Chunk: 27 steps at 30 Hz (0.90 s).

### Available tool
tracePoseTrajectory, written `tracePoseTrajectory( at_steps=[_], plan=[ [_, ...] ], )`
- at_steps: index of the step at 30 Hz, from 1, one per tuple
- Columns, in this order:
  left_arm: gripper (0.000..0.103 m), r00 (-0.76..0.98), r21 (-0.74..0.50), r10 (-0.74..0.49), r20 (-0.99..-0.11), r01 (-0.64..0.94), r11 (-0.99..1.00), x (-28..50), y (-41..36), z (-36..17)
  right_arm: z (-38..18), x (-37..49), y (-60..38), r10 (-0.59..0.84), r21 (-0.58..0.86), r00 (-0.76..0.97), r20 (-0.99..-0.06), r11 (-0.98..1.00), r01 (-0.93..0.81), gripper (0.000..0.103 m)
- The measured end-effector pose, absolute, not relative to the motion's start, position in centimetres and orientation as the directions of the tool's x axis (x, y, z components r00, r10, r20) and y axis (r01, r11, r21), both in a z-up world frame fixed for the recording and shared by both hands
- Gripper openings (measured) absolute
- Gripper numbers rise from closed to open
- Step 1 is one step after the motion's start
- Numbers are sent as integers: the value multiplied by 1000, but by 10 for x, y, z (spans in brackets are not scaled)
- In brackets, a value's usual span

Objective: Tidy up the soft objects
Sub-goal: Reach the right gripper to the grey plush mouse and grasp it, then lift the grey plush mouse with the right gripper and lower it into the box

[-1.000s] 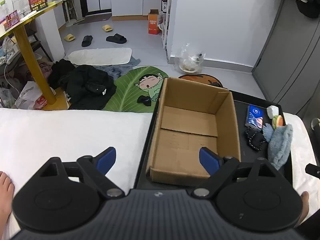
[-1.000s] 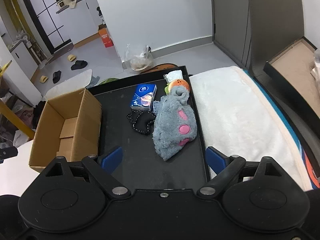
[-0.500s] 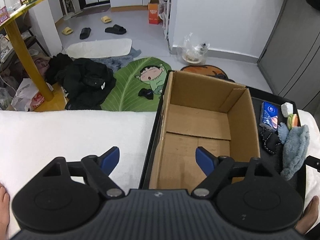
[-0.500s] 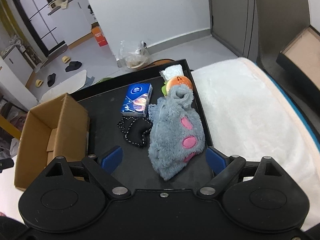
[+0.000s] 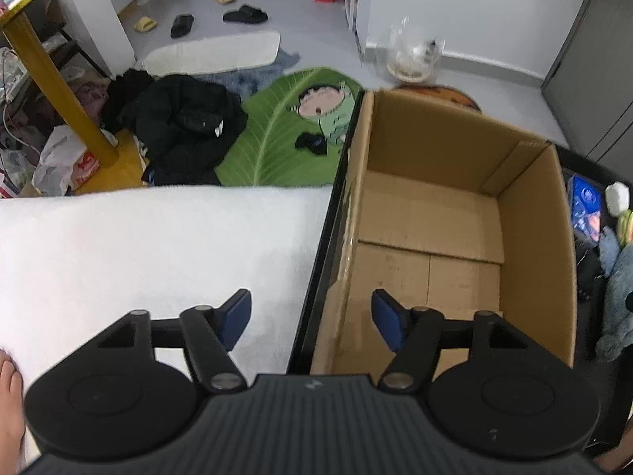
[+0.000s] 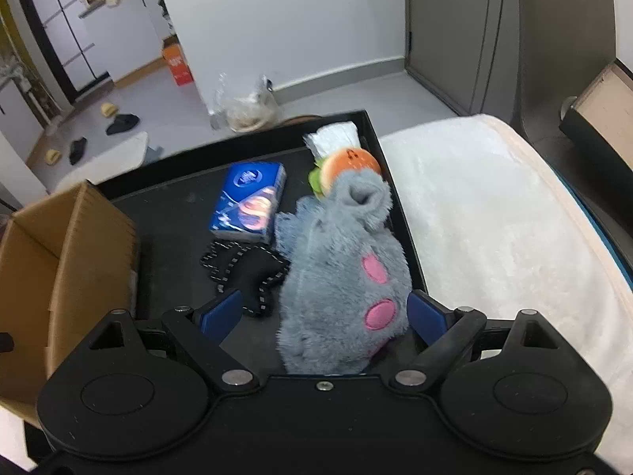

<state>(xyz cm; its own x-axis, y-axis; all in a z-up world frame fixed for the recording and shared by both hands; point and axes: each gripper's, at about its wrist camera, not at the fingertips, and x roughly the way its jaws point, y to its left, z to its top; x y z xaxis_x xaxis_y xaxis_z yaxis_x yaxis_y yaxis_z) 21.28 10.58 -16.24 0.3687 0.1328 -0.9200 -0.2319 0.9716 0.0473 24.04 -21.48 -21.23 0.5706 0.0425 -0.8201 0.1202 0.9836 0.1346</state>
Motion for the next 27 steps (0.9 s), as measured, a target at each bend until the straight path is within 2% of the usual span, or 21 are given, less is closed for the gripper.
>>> tracePoseTrajectory(
  at_steps=[3, 7, 8, 9, 10, 12, 14, 18, 27],
  plan=[
    [56, 348, 71, 138, -927, -198, 978, 216, 99, -168, -218, 244, -216, 14, 104, 559, -829, 986, 129, 88],
    [38, 323, 110, 165, -932, -183, 977, 222, 96, -176, -222, 249, -215, -12, 79, 557, -831, 987, 139, 84],
    [32, 316, 114, 168, -934, -183, 977, 223, 96, -179, -223, 250, -214, -17, 71, 555, -832, 988, 137, 79],
    [30, 305, 114, 167, -938, -185, 976, 224, 97, -182, -225, 252, -213, -21, 64, 553, -833, 989, 133, 76],
    [26, 298, 107, 161, -941, -188, 976, 225, 98, -185, -226, 252, -213, -28, 55, 553, -833, 990, 133, 65],
    [21, 295, 90, 144, -945, -188, 978, 225, 99, -186, -227, 250, -215, -22, 66, 566, -824, 989, 134, 52],
    [13, 302, 91, 140, -943, -173, 981, 223, 95, -184, -225, 248, -217, -11, 78, 578, -816, 989, 129, 47],
    [11, 325, 111, 155, -933, -152, 982, 218, 88, -179, -220, 241, -221, 0, 96, 584, -812, 986, 134, 43],
    [9, 381, 141, 160, -910, -79, 987, 208, 73, -167, -203, 223, -218, 62, 144, 596, -801, 985, 92, 42]
  ],
)
